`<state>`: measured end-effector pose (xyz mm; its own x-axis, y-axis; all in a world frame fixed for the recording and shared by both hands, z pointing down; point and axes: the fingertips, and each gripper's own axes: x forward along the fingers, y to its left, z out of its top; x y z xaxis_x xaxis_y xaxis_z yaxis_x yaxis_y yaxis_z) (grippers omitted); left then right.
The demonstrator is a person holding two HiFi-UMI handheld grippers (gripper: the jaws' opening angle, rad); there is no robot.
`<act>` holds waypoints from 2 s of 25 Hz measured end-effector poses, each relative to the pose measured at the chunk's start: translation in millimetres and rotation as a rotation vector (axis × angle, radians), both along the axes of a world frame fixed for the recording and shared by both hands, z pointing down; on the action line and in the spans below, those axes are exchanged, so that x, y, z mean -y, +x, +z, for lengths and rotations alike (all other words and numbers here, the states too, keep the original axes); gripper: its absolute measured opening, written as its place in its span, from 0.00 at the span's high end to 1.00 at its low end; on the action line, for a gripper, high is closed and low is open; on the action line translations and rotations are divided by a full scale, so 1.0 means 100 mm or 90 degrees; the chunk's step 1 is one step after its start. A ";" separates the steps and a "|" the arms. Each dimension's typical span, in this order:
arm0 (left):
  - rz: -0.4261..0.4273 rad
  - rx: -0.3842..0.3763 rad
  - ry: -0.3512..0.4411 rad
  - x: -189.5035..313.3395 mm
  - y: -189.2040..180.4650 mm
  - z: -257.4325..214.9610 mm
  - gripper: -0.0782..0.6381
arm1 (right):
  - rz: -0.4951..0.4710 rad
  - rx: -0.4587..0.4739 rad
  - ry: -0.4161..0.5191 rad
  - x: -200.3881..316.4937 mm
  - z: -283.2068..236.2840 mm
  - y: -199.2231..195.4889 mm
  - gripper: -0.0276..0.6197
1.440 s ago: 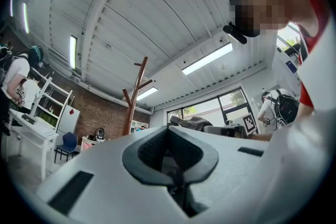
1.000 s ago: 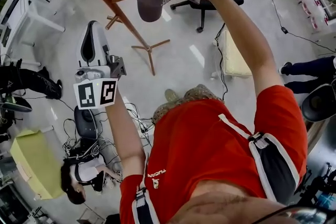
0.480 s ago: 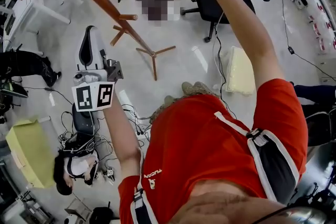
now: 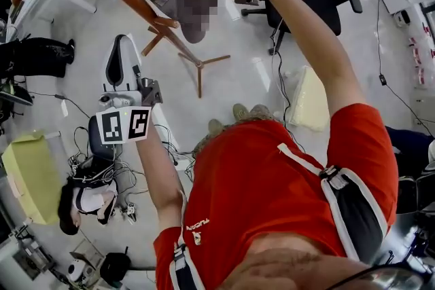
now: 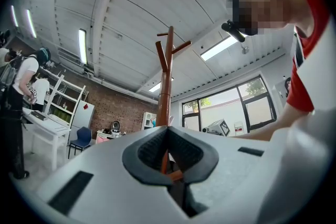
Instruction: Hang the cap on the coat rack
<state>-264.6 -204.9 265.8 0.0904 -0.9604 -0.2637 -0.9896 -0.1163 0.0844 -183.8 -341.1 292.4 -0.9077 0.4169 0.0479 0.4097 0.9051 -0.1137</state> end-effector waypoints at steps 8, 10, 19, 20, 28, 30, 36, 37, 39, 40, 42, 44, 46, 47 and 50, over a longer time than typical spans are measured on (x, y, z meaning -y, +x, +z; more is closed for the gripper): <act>0.011 0.004 -0.003 0.14 0.08 0.06 0.88 | 0.179 0.062 0.127 0.11 0.17 -0.01 0.65; 0.019 0.007 -0.001 0.14 0.10 0.03 0.88 | 0.223 0.099 0.163 0.04 0.04 0.09 0.64; 0.088 0.013 0.018 -0.07 0.28 -0.10 0.84 | 0.346 0.228 0.181 -0.78 -0.52 0.66 0.75; 0.100 0.012 0.019 -0.12 0.34 -0.10 0.82 | 0.356 0.228 0.174 -0.90 -0.51 0.70 0.76; 0.140 -0.013 0.027 -0.46 0.70 0.05 0.83 | 0.404 0.210 0.152 -1.57 -0.21 0.78 0.89; 0.139 -0.013 0.028 -0.52 0.75 0.08 0.86 | 0.414 0.171 0.140 -1.65 -0.07 0.77 0.91; 0.131 -0.011 0.014 -0.67 0.82 0.22 0.88 | 0.425 0.158 0.119 -1.83 0.06 0.75 0.92; 0.129 -0.007 0.012 -0.68 0.82 0.24 0.88 | 0.424 0.156 0.117 -1.84 0.08 0.74 0.92; 0.127 0.005 0.009 -0.69 0.83 0.26 0.88 | 0.421 0.154 0.114 -1.86 0.10 0.71 0.92; 0.126 0.012 0.009 -0.69 0.83 0.26 0.88 | 0.419 0.155 0.113 -1.87 0.11 0.70 0.92; 0.123 0.024 0.008 -0.69 0.83 0.25 0.88 | 0.418 0.158 0.111 -1.88 0.12 0.67 0.92; 0.120 0.030 0.008 -0.69 0.82 0.25 0.88 | 0.418 0.161 0.109 -1.88 0.13 0.64 0.92; 0.118 0.030 0.008 -0.69 0.80 0.26 0.88 | 0.416 0.164 0.105 -1.86 0.14 0.62 0.92; 0.118 0.029 0.008 -0.68 0.79 0.27 0.88 | 0.415 0.165 0.104 -1.86 0.14 0.61 0.92; 0.115 0.025 0.008 -0.68 0.77 0.28 0.88 | 0.408 0.167 0.102 -1.86 0.14 0.60 0.92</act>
<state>-187.5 -136.5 293.8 0.2719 -0.9242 -0.2683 -0.9549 -0.2936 0.0436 -124.0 -155.2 306.1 -0.9617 -0.1973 -0.1901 -0.2138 0.9744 0.0702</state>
